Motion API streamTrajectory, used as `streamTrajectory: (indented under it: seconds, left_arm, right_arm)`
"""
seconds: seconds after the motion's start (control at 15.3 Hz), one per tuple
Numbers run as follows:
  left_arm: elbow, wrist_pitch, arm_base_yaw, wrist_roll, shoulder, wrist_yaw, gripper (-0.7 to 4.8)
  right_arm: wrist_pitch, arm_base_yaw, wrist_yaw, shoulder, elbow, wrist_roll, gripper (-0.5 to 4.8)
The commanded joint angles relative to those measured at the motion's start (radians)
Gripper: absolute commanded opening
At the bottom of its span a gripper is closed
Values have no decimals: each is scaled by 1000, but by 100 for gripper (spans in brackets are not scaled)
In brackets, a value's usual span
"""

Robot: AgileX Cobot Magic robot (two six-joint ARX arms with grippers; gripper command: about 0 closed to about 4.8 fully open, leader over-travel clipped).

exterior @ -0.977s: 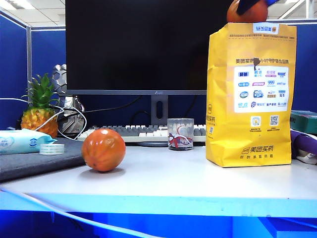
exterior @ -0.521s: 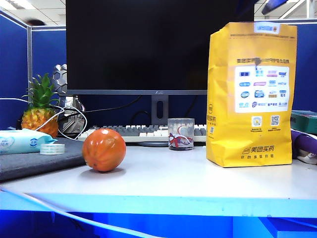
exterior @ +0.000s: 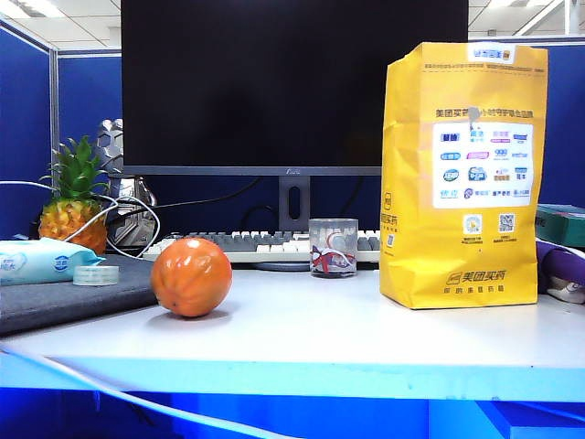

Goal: Pick up the orange and throw it into the yellow paper bag.

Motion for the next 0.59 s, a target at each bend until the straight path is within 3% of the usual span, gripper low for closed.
streamTrajectory:
  seconds: [0.07,0.2,0.33,0.46,0.59]
  left_arm:
    - [4,-209,53,-4,-231,90,479]
    - [-16,-311,53,-89,-365,94,479]
    - [-79,-327,53,-103,-448,67,479]
    - [-212,-311,53,-171,-475,66,479]
    - [-343,-200,53,-248,-475,69,479]
  right_arm:
    - [122,3,-16,-258,-212,100,479]
    - [231,3,-36,-447,-433,187,479]
    - [375,3,-45,-582,-650,273,479]
    - [594,4,-80,-682,-923,393,479]
    - [743,4,-103,-693,-1093,445,479]
